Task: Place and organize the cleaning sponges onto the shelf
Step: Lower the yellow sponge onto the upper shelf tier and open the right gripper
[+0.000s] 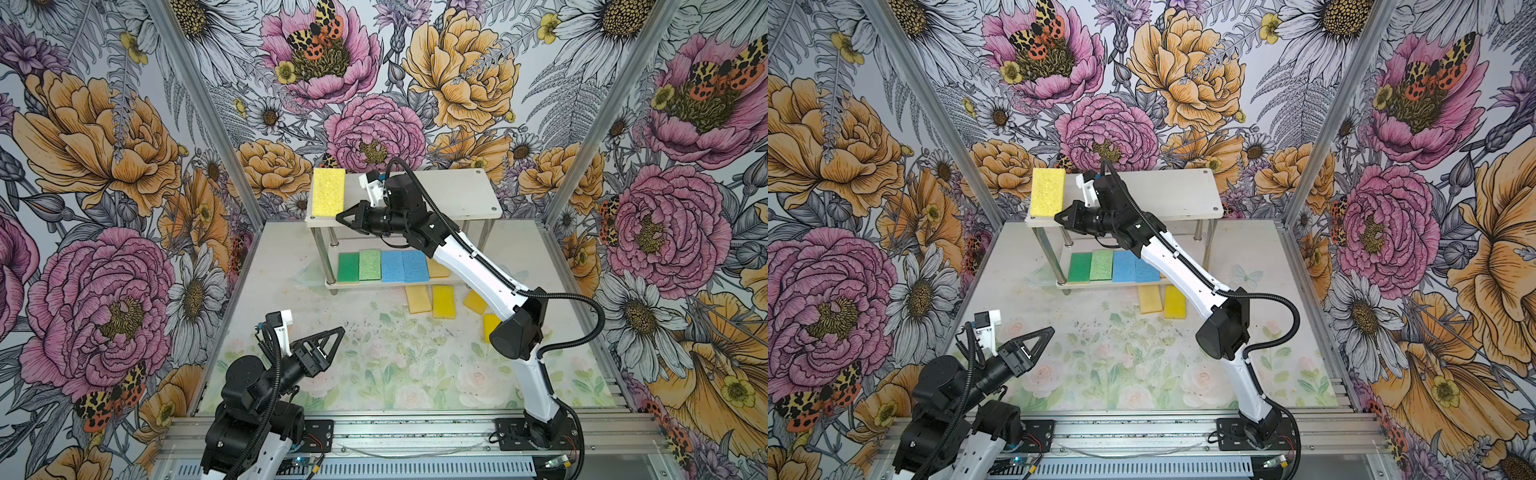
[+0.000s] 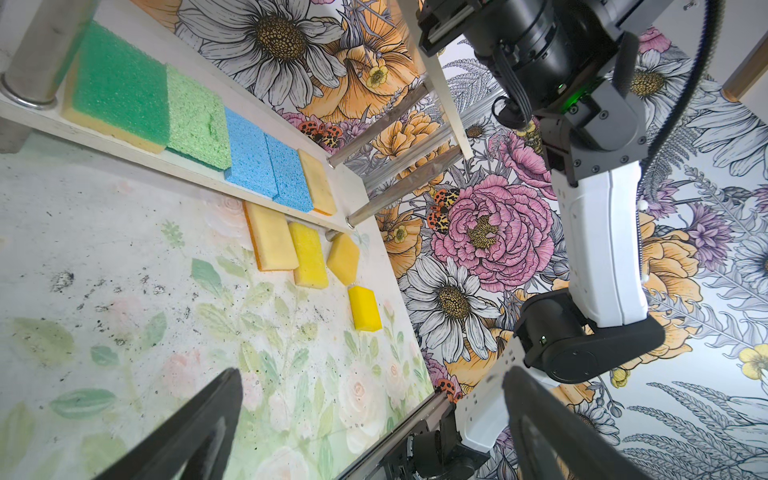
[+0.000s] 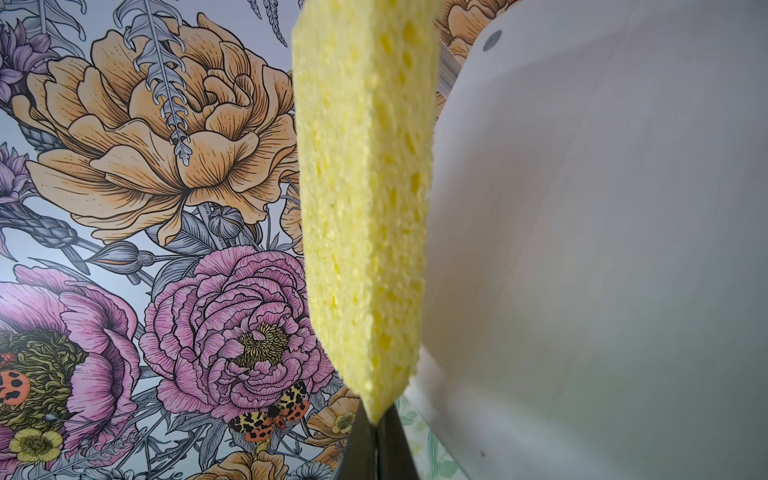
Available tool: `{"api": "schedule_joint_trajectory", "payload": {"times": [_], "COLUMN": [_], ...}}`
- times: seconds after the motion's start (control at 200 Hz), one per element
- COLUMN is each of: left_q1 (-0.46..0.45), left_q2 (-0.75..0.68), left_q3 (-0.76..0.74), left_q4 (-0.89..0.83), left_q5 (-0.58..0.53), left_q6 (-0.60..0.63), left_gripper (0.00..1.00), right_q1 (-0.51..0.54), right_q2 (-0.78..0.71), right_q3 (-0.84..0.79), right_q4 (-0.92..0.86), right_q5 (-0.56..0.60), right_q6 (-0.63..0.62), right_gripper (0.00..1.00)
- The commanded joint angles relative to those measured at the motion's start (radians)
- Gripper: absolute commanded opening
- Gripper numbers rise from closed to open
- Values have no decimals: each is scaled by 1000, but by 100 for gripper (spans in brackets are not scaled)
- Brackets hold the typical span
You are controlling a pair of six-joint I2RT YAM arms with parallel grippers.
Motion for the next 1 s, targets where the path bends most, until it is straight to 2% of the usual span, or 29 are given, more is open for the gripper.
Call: {"api": "schedule_joint_trajectory", "payload": {"times": [0.0, 0.19, 0.39, 0.715, 0.995], "left_q1": [11, 10, 10, 11, 12], "left_q2": [-11, -11, -10, -9, 22], "left_q3": [-7, -7, -7, -5, 15], "left_q4": [-10, -12, -13, -12, 6], "left_q5": [21, 25, 26, 26, 20], "left_q6": [24, 26, 27, 29, 23], "left_gripper": [99, 99, 99, 99, 99], "right_q1": [8, 10, 11, 16, 38], "right_q2": [29, 44, 44, 32, -123], "right_q3": [44, 57, 57, 51, -144], "right_q4": [-2, -2, -1, -7, -23], "right_q5": [4, -1, 1, 0, 75], "right_q6": [13, 20, 19, 21, -16], "right_gripper": [2, 9, 25, 27, 45]}}
